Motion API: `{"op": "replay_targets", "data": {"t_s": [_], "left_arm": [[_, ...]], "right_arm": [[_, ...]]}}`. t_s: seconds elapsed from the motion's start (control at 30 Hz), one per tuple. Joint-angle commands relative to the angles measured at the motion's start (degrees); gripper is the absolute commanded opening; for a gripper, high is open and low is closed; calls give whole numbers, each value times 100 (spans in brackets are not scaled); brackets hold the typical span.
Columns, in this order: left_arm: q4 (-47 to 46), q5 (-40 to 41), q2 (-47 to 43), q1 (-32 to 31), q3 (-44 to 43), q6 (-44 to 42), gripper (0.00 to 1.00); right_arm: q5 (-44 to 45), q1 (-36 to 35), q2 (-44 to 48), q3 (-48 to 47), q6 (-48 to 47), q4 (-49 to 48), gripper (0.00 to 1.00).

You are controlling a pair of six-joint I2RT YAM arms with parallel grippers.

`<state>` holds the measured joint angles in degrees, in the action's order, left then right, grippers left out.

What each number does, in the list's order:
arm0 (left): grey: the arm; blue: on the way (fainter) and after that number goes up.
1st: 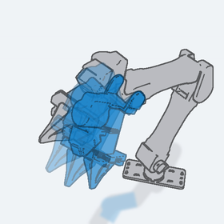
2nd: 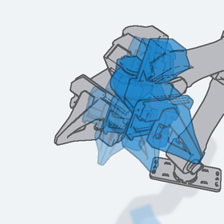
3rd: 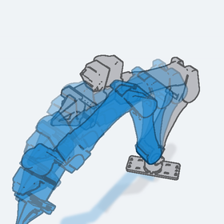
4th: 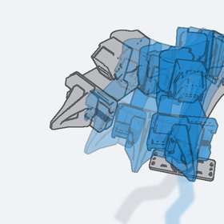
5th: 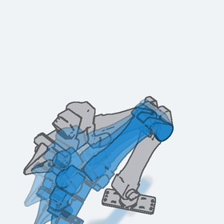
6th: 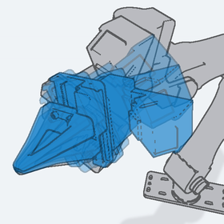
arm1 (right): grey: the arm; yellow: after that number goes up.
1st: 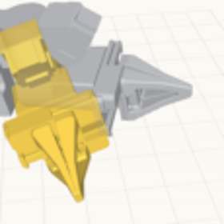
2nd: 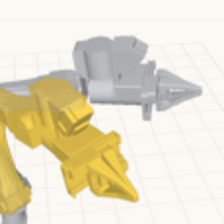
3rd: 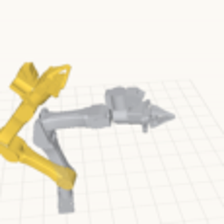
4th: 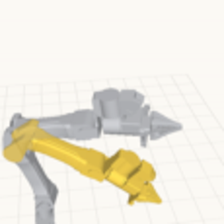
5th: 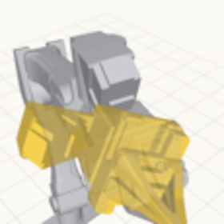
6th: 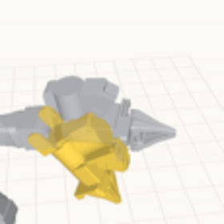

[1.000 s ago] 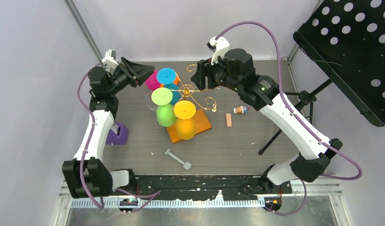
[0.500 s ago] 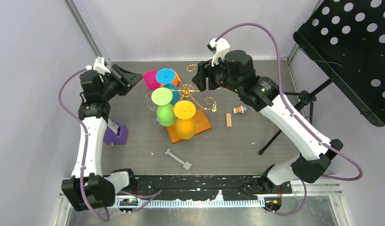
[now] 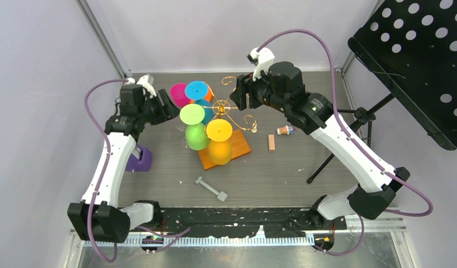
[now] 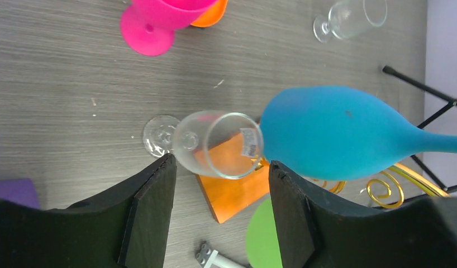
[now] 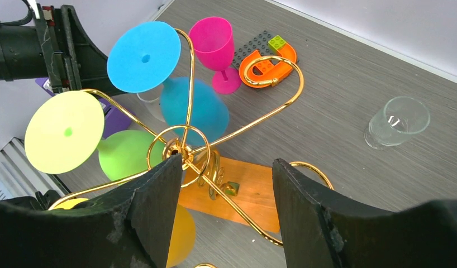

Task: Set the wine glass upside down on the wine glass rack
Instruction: Adjust the wine glass in the wine rack, then pick up the wine glass at the center of the board.

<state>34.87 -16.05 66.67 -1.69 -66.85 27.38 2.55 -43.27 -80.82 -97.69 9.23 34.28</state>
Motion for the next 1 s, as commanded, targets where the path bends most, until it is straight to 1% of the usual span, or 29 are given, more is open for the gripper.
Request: {"op": "replay_targets", "data": {"t_s": [0.0, 0.17, 0.4, 0.57, 0.73, 0.97], "left_arm": [[252, 648, 219, -304, -526, -454, 61], [368, 838, 479, -327, -790, -546, 59], [503, 1048, 692, -570, -958, -742, 51], [589, 1390, 783, -754, -972, -894, 48], [819, 1915, 1004, -813, -1208, -1012, 48], [1005, 2153, 1369, -938, -1568, -1222, 44]], "right_arm": [[127, 5, 313, 72, -132, -229, 67], [210, -2, 387, 177, -213, -223, 67], [230, 2, 385, 220, -262, -226, 67], [251, 3, 390, 238, -290, -229, 68], [249, 2, 389, 242, -295, -224, 68], [265, 8, 376, 231, -333, -209, 68]]}}
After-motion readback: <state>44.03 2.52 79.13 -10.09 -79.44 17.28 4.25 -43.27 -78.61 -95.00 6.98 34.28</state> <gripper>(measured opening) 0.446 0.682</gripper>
